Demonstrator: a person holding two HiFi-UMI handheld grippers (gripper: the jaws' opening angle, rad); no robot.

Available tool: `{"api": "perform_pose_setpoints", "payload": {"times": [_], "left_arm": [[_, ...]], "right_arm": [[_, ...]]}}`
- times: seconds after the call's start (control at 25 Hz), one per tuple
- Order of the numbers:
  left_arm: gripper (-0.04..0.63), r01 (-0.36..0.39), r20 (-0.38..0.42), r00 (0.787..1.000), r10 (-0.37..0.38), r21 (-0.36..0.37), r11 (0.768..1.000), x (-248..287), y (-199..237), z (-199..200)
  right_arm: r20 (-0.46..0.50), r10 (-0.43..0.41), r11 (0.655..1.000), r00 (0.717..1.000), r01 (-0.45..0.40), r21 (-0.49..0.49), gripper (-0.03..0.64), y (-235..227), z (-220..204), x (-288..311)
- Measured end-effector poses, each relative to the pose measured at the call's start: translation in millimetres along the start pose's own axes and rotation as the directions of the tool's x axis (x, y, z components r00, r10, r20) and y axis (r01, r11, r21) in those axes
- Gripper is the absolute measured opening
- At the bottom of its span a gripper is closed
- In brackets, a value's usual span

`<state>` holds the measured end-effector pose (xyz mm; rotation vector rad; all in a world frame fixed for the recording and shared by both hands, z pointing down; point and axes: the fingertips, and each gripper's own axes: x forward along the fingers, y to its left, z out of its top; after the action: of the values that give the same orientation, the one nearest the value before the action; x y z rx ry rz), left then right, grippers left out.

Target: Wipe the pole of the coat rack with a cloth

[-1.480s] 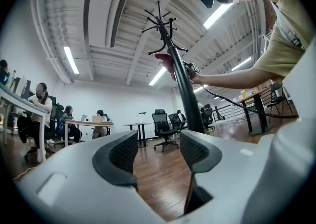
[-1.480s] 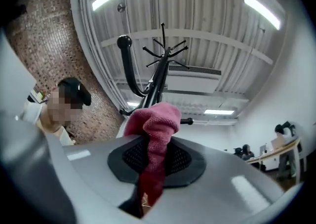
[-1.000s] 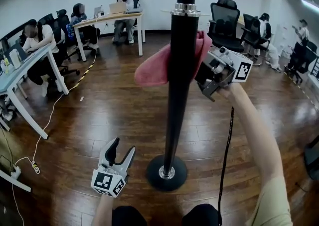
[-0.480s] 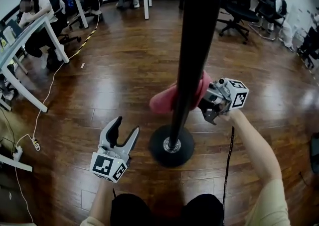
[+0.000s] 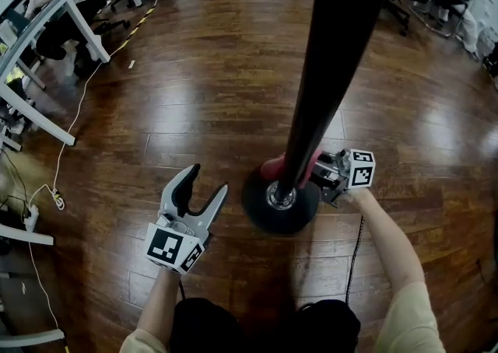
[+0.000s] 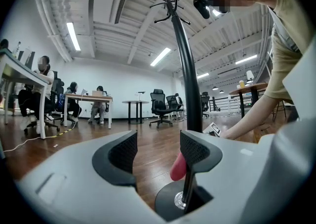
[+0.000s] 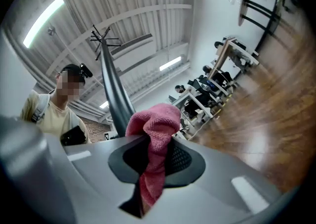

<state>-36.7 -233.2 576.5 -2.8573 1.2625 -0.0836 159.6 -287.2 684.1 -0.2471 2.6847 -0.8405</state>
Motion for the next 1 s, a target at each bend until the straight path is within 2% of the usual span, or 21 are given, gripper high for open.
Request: {"api": "perform_pose_setpoints", "payload": {"times": [0.12, 0.2, 0.36, 0.56, 0.6, 0.64, 0.72, 0.76, 0.8, 0.84, 0.88, 0.96, 1.0], "left_arm": [[0.250, -0.007, -0.019, 1.000, 0.007, 0.003, 1.000, -3.5, 4.2, -4.8], [0.250, -0.013, -0.031, 0.999, 0.013, 0.007, 1.000, -7.7, 8.3, -5.9], [0.250, -0.032, -0.054, 0.998, 0.032, -0.002, 0.999, -24.3, 15.4, -12.2], [0.249, -0.029, -0.077, 0.997, 0.030, 0.013, 0.999, -34.4, 12.5, -17.8], [0.249, -0.027, -0.082, 0.996, 0.029, 0.023, 0.999, -35.5, 12.0, -18.3], [0.249, -0.026, -0.085, 0.996, 0.028, 0.030, 0.999, -36.8, 11.8, -18.4], [0.249, -0.027, -0.086, 0.996, 0.031, 0.037, 0.999, -38.3, 12.9, -17.3], [0.249, -0.029, -0.083, 0.996, 0.032, 0.038, 0.999, -38.3, 14.1, -15.9], [0.249, -0.029, -0.077, 0.997, 0.032, 0.037, 0.999, -38.0, 15.5, -14.0], [0.248, -0.029, -0.070, 0.997, 0.031, 0.034, 0.999, -37.5, 16.7, -11.6], [0.247, -0.025, -0.063, 0.998, 0.027, 0.032, 0.999, -36.7, 17.3, -8.9], [0.247, -0.007, -0.059, 0.998, 0.009, 0.034, 0.999, -33.6, 17.4, -2.2], [0.247, 0.005, -0.058, 0.998, -0.003, 0.035, 0.999, -31.3, 17.6, 2.0]], "right_arm": [[-0.059, -0.091, 0.994, 0.994, 0.094, 0.051, 0.037, -36.4, -42.9, -14.6], [-0.120, -0.156, 0.983, 0.980, 0.166, 0.074, 0.037, -61.0, -70.8, -18.8], [-0.244, -0.300, 0.933, 0.922, 0.337, 0.125, 0.037, -111.2, -132.3, -26.3], [-0.298, -0.444, 0.862, 0.845, 0.494, 0.117, 0.037, -153.3, -177.3, -44.3], [-0.325, -0.473, 0.846, 0.819, 0.525, 0.092, 0.037, -159.1, -184.8, -47.6], [-0.368, -0.507, 0.824, 0.780, 0.564, 0.060, 0.036, -165.6, -194.5, -52.2], [-0.461, -0.572, 0.768, 0.678, 0.640, -0.012, 0.037, -176.5, -213.4, -61.3], [-0.487, -0.598, 0.743, 0.637, 0.669, -0.037, 0.037, -179.0, -217.0, -64.2], [-0.490, -0.619, 0.723, 0.614, 0.689, -0.049, 0.037, -178.3, -215.0, -65.7], [-0.470, -0.635, 0.712, 0.613, 0.700, -0.049, 0.037, -173.4, -207.0, -66.1], [-0.428, -0.646, 0.714, 0.633, 0.699, -0.043, 0.037, -163.6, -192.7, -65.3], [-0.311, -0.649, 0.742, 0.694, 0.668, -0.057, 0.037, -127.0, -152.8, -61.4], [-0.259, -0.649, 0.755, 0.715, 0.648, -0.101, 0.037, -100.9, -130.5, -59.9]]}}
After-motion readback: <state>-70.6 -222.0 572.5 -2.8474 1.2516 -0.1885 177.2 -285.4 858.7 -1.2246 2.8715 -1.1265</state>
